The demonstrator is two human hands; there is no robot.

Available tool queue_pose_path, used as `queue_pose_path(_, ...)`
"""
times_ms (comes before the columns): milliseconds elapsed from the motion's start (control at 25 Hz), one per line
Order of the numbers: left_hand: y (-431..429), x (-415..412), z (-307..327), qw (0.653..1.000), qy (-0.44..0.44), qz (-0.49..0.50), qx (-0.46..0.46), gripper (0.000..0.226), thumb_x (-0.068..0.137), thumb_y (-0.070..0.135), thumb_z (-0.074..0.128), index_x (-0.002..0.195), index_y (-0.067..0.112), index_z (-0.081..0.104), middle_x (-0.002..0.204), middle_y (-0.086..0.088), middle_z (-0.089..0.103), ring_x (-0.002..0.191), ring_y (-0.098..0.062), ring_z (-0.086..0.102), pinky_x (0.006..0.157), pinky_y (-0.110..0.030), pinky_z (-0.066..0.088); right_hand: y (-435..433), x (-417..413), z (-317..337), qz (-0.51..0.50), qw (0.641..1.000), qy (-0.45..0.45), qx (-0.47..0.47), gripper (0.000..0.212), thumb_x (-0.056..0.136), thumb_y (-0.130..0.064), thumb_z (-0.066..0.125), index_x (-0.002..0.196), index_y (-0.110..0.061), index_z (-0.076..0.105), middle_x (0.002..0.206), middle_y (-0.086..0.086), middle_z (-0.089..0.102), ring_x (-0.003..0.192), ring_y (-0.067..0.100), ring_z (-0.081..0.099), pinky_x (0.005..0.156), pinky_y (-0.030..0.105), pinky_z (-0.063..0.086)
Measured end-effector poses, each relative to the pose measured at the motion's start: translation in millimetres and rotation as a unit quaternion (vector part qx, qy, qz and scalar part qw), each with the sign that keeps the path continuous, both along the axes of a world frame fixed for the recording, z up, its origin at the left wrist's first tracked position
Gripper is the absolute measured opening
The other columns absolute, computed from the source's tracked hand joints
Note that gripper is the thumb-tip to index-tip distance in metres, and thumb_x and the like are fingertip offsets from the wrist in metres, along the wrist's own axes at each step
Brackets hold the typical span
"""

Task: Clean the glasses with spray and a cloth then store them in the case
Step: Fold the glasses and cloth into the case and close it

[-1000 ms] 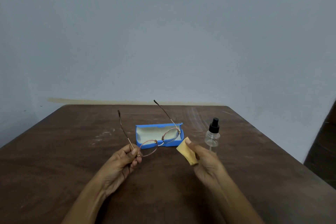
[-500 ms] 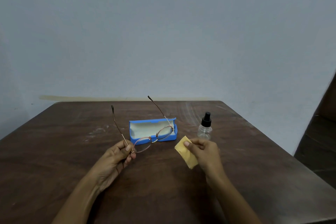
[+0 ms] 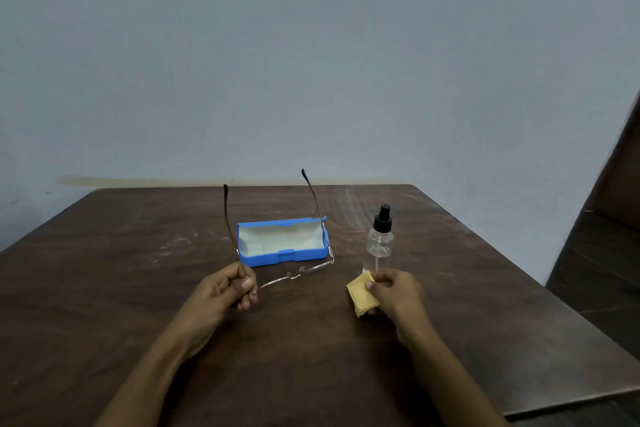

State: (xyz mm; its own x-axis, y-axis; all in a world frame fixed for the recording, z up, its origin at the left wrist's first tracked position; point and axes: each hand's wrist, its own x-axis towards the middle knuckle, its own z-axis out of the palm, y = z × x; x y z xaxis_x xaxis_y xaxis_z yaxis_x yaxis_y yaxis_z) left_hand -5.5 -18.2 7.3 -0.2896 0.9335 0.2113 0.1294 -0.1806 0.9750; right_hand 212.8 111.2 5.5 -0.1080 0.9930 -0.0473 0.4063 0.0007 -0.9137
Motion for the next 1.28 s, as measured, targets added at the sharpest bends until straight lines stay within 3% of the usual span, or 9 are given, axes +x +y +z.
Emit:
queue_pose_path(80, -0.8, -0.2, 0.4, 0.999, 0.035, 0.012, -0.006, 0.018, 0.090, 0.002, 0.046, 0.075, 0.004, 0.056, 0.059, 0.002, 0.058, 0.051, -0.002, 0.049, 0.052, -0.013, 0.043, -1.4, 2.5, 2.0, 0.007, 0.999, -0.040, 0.010, 0.021, 0.085, -0.010, 0.062, 0.105, -0.009, 0.064, 0.094, 0.008, 0.063, 0.055, 0.016, 0.059, 0.049, 0.025, 0.051)
queue_pose_path(200, -1.3, -2.4, -0.3, 0.996, 0.080, 0.042, -0.002, 0.017, 0.090, 0.002, 0.047, 0.076, 0.002, 0.058, 0.060, 0.001, 0.059, 0.053, -0.003, 0.051, 0.054, -0.013, 0.044, -3.3, 4.8, 2.4, 0.012, 0.984, -0.167, 0.060, 0.019, 0.083, -0.021, 0.064, 0.102, -0.020, 0.066, 0.103, 0.005, 0.068, 0.091, 0.021, 0.063, 0.074, 0.030, 0.050)
queue_pose_path(280, -1.2, -3.3, -0.3, 0.992, 0.108, 0.065, -0.006, 0.018, 0.090, 0.003, 0.047, 0.077, 0.003, 0.059, 0.063, 0.000, 0.060, 0.054, -0.002, 0.052, 0.054, -0.012, 0.045, -7.0, 5.5, 3.4, 0.010, 0.972, -0.219, 0.085, 0.018, 0.084, -0.026, 0.063, 0.101, -0.024, 0.065, 0.105, 0.002, 0.067, 0.101, 0.021, 0.060, 0.075, 0.029, 0.044)
queue_pose_path(640, -0.7, 2.3, 2.6, 0.972, 0.195, 0.132, 0.014, 0.019, 0.087, 0.000, 0.046, 0.074, 0.004, 0.059, 0.063, -0.004, 0.062, 0.054, -0.002, 0.055, 0.053, -0.008, 0.043, -26.5, 2.0, 11.2, -0.017, 0.890, -0.354, 0.285, 0.032, 0.091, -0.043, 0.047, 0.110, -0.018, 0.054, 0.114, 0.001, 0.055, 0.094, 0.024, 0.061, 0.065, 0.030, 0.038)
queue_pose_path(760, -1.0, 2.4, 2.4, 0.964, 0.218, 0.152, 0.032, 0.019, 0.087, -0.003, 0.047, 0.071, 0.002, 0.057, 0.061, -0.005, 0.061, 0.053, -0.003, 0.054, 0.053, -0.006, 0.042, -24.0, -12.3, 12.4, 0.035, 0.912, -0.176, 0.368, 0.024, 0.090, -0.028, 0.053, 0.107, -0.011, 0.058, 0.108, 0.004, 0.059, 0.088, 0.022, 0.060, 0.064, 0.022, 0.037)
queue_pose_path(840, -1.1, 1.2, 1.8, 0.959, 0.230, 0.162, 0.037, 0.021, 0.086, -0.004, 0.048, 0.068, 0.003, 0.056, 0.059, -0.004, 0.060, 0.051, -0.003, 0.053, 0.052, -0.006, 0.040, -17.0, -25.3, 13.4, 0.100, 0.938, -0.021, 0.332, 0.027, 0.088, -0.015, 0.058, 0.114, -0.008, 0.058, 0.105, 0.002, 0.059, 0.084, 0.010, 0.057, 0.065, 0.005, 0.039)
queue_pose_path(920, -1.2, -0.9, 1.2, 0.956, 0.231, 0.174, 0.040, 0.024, 0.086, -0.004, 0.048, 0.066, 0.007, 0.055, 0.057, -0.002, 0.059, 0.050, -0.003, 0.053, 0.052, -0.006, 0.039, -10.4, -35.9, 14.2, 0.145, 0.953, 0.066, 0.257, 0.031, 0.087, -0.010, 0.059, 0.117, -0.007, 0.056, 0.106, 0.002, 0.061, 0.085, 0.005, 0.058, 0.074, 0.005, 0.046)
queue_pose_path(1040, -1.0, -2.9, 0.3, 0.954, 0.232, 0.183, 0.044, 0.031, 0.085, -0.006, 0.048, 0.062, 0.014, 0.053, 0.057, 0.000, 0.059, 0.051, -0.003, 0.053, 0.052, -0.006, 0.039, -4.3, -48.9, 12.0, 0.164, 0.957, 0.133, 0.198, 0.023, 0.087, -0.004, 0.057, 0.110, -0.008, 0.061, 0.108, 0.014, 0.065, 0.092, 0.020, 0.063, 0.080, 0.029, 0.055)
queue_pose_path(1280, 1.3, -0.4, -1.0, 0.950, 0.248, 0.182, 0.061, 0.041, 0.083, -0.009, 0.048, 0.058, 0.024, 0.049, 0.054, 0.004, 0.057, 0.050, -0.002, 0.053, 0.052, -0.006, 0.038, -7.9, -54.3, 1.3, 0.102, 0.954, 0.173, 0.224, 0.031, 0.082, -0.001, 0.063, 0.109, -0.014, 0.056, 0.096, -0.011, 0.059, 0.077, -0.005, 0.061, 0.065, 0.007, 0.048)
